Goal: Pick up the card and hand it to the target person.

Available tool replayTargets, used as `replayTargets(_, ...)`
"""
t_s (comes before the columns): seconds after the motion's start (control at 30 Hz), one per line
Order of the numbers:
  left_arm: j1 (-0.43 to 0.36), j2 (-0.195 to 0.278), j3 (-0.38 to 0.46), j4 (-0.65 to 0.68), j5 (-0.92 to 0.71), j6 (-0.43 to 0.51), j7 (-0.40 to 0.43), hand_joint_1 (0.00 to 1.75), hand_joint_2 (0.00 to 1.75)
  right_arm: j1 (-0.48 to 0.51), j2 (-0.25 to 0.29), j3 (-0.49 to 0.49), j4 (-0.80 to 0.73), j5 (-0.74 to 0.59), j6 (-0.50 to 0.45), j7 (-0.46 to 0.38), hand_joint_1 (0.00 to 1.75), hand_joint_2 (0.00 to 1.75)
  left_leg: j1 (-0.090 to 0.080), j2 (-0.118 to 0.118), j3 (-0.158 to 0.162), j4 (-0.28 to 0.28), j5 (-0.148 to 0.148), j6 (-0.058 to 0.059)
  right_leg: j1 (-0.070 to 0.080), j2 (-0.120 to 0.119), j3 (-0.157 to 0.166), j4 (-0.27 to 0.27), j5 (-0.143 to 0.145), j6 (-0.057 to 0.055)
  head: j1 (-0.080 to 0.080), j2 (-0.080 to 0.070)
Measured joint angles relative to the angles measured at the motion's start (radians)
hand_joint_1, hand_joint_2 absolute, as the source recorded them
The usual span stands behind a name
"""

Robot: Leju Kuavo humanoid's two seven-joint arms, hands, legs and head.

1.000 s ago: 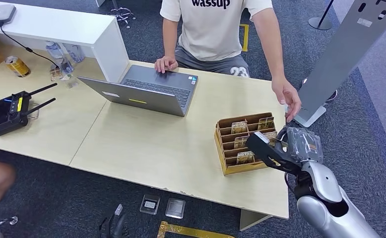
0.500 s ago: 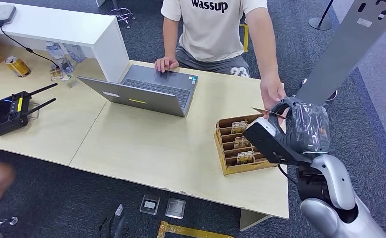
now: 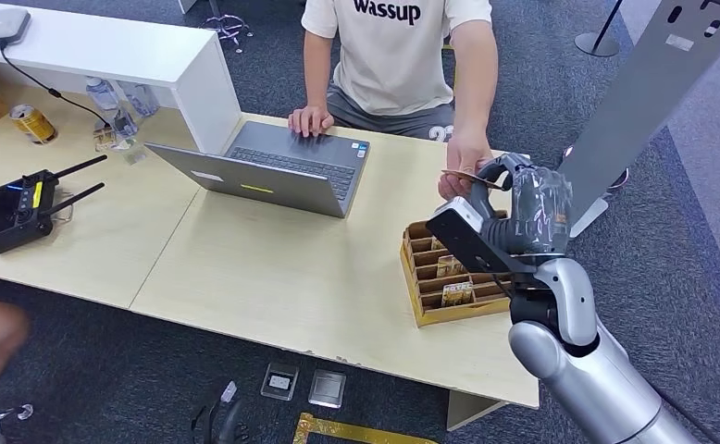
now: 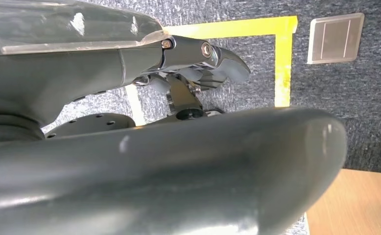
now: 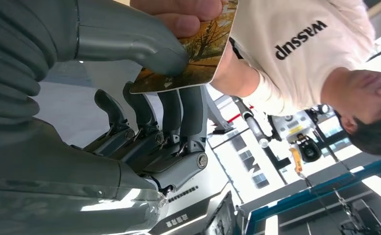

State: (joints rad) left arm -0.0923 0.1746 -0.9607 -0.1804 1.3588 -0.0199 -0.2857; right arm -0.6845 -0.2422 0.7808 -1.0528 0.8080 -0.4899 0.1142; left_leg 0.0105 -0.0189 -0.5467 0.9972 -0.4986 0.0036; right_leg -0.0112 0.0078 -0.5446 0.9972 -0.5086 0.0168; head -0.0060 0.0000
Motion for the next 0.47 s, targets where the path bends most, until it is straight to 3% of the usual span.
replayTargets(0.07, 0.000, 0.000, 0.000, 0.000, -0.002, -0.002, -0.002, 0.00, 0.00, -0.002, 0.011, 0.006, 0.042, 0.006, -0.013, -0.005, 1.48, 1.75, 0.000, 0.000, 0.000, 0.000, 0.000, 0.000, 0.000, 0.000, 0.000, 0.000, 0.000, 0.000, 0.000, 0.000)
replayTargets(0.17, 0.000, 0.000, -0.001, 0.000, -0.010, -0.006, -0.009, 0.00, 1.31, -0.003, 0.023, 0.013, 0.095, 0.013, -0.038, -0.014, 0.37, 1.75, 0.000, 0.000, 0.000, 0.000, 0.000, 0.000, 0.000, 0.000, 0.000, 0.000, 0.000, 0.000, 0.000, 0.000)
replayTargets(0.2, 0.000, 0.000, -0.001, 0.000, -0.011, -0.007, -0.010, 0.00, 1.31, -0.003, 0.026, 0.014, 0.110, 0.009, -0.049, -0.020, 0.00, 1.75, 0.000, 0.000, 0.000, 0.000, 0.000, 0.000, 0.000, 0.000, -0.001, 0.000, 0.000, 0.000, 0.000, 0.000)
replayTargets(0.3, 0.000, 0.000, -0.002, 0.000, -0.011, -0.003, -0.011, 0.00, 0.00, 0.001, 0.035, 0.014, 0.147, -0.034, -0.088, -0.054, 0.00, 1.75, 0.000, 0.000, 0.000, 0.000, 0.000, 0.000, 0.000, 0.000, -0.001, 0.000, 0.000, 0.000, 0.000, 0.000)
replayTargets(0.47, 0.001, 0.000, -0.002, 0.000, -0.001, 0.009, -0.014, 0.00, 0.00, 0.026, 0.040, -0.007, 0.165, -0.187, -0.101, -0.139, 0.00, 1.75, 0.000, 0.000, 0.000, 0.000, 0.000, 0.000, 0.000, 0.000, -0.001, 0.000, 0.000, 0.000, 0.000, 0.000)
